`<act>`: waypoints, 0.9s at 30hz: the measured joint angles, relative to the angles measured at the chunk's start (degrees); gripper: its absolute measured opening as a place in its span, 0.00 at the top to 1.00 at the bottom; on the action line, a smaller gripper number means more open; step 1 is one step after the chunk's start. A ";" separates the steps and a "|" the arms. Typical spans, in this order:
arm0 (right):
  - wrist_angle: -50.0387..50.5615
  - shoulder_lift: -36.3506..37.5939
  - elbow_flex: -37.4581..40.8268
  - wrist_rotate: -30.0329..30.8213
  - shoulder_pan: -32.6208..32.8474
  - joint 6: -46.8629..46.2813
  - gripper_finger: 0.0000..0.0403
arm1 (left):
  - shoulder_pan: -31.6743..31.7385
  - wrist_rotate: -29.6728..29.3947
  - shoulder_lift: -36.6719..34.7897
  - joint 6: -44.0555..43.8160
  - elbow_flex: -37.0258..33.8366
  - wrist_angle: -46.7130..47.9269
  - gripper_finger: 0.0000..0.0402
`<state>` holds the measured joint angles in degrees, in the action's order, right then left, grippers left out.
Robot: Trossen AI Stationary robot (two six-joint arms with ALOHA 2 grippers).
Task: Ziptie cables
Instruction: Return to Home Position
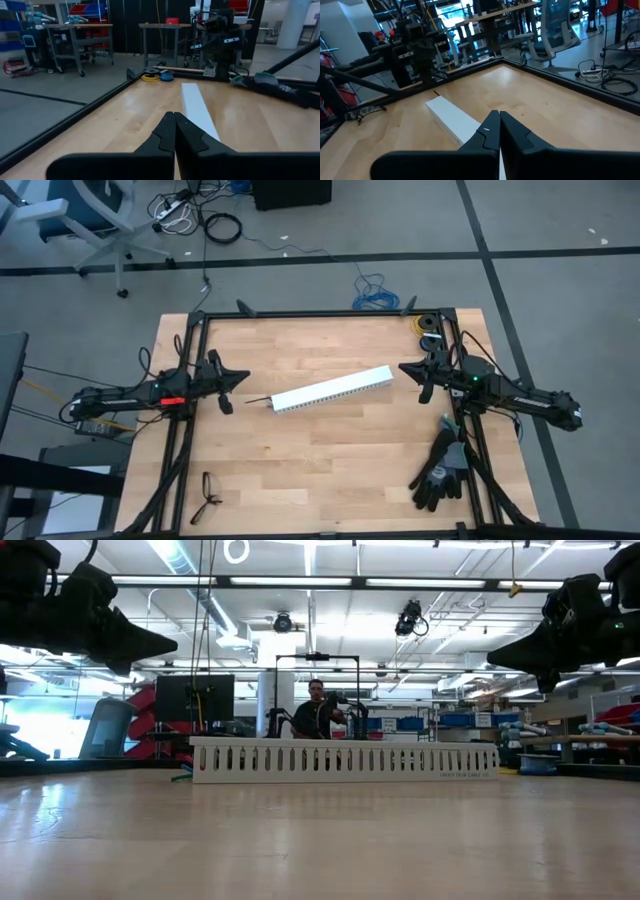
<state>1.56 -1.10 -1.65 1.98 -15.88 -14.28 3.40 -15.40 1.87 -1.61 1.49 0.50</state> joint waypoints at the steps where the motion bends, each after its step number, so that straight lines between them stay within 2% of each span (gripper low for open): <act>1: 0.00 0.00 0.00 -0.02 0.00 -0.05 1.00 | 0.00 0.00 0.00 -0.15 -0.02 -0.22 0.99; 12: -0.47 0.00 0.00 0.88 -0.07 2.39 1.00 | 0.00 -0.04 -0.02 -0.30 -0.32 -6.60 0.98; 27: -1.75 0.00 0.07 1.03 -0.07 2.43 1.00 | 0.00 0.08 0.00 -0.33 -0.19 -6.95 0.98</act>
<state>-0.19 -1.10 -1.58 3.01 -15.94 -11.86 3.40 -15.32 1.87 -1.93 1.30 -6.46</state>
